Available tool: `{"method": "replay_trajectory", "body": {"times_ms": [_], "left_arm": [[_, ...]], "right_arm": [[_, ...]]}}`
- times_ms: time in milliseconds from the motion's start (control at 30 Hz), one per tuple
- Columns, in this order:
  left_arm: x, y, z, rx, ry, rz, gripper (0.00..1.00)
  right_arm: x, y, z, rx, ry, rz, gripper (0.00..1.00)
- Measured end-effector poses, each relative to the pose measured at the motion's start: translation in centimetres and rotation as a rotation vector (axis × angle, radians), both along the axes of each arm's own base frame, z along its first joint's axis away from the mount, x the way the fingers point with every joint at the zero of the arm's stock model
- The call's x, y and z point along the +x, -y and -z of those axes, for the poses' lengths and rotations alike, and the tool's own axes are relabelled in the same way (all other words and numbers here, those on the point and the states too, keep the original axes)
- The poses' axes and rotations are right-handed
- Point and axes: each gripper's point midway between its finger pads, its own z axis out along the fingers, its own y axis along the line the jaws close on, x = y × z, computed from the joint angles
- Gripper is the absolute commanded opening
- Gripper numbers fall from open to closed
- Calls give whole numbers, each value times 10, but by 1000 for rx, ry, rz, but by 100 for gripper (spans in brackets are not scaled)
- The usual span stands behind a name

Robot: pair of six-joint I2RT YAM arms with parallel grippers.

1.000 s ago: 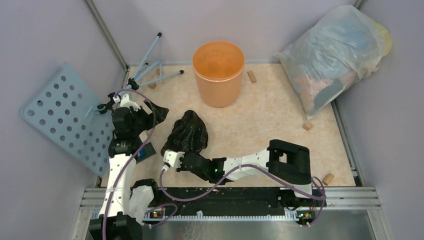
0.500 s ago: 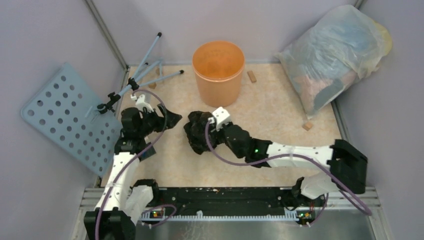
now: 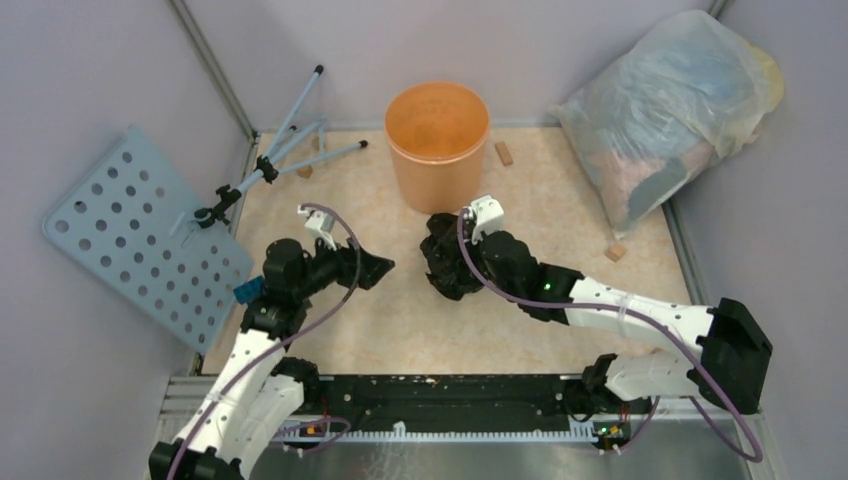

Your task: Put the trash bags into the trash bin

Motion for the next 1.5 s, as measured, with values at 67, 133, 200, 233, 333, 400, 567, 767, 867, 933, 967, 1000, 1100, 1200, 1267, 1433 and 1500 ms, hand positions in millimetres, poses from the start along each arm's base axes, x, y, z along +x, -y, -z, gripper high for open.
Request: {"method": "replay_trajectory", "body": {"times_ms": [67, 133, 200, 233, 333, 400, 567, 767, 867, 933, 967, 1000, 1100, 1200, 1267, 1433, 1500], "left_arm": [[-9, 3, -7, -23, 66, 31, 97], [-16, 7, -11, -43, 110, 57, 99], [-22, 11, -12, -60, 135, 81, 99], [-25, 15, -11, -64, 137, 97, 99], [-33, 26, -7, -66, 140, 143, 97], [-39, 34, -2, -64, 128, 178, 93], [-47, 52, 16, -32, 68, 230, 86], [-54, 67, 32, 28, 53, 251, 99], [-57, 72, 25, 39, 113, 264, 99], [-59, 72, 18, 43, 171, 262, 99], [-59, 71, 14, 45, 203, 259, 96], [-60, 70, 9, 49, 244, 258, 95], [-60, 67, -2, 64, 335, 248, 93], [-57, 68, -7, 99, 387, 236, 94], [-53, 71, -6, 137, 389, 234, 95], [-47, 86, -16, 216, 418, 236, 98], [-50, 93, -22, 240, 440, 238, 99]], "right_arm": [[-2, 1, 5, 0, -29, -3, 0], [-6, 2, 8, 4, -53, -12, 0], [-8, 4, 8, 12, -69, -16, 0], [-9, 5, 8, 17, -74, -16, 0], [-11, 8, 7, 30, -93, -16, 0], [-12, 8, 5, 35, -107, -17, 0], [-13, 6, 0, 61, -119, -20, 0], [-14, 6, -3, 90, -128, -21, 0], [-15, 5, -3, 96, -136, -21, 0], [-16, 5, -2, 97, -141, -23, 0], [-16, 5, -2, 98, -144, -23, 0], [-16, 5, -2, 96, -147, -24, 0], [-16, 5, -5, 102, -148, -25, 0], [-15, 3, -10, 111, -143, -27, 0], [-14, 3, -11, 115, -141, -28, 0], [-14, 2, -13, 117, -146, -33, 0], [-13, 1, -14, 119, -147, -34, 0]]}}
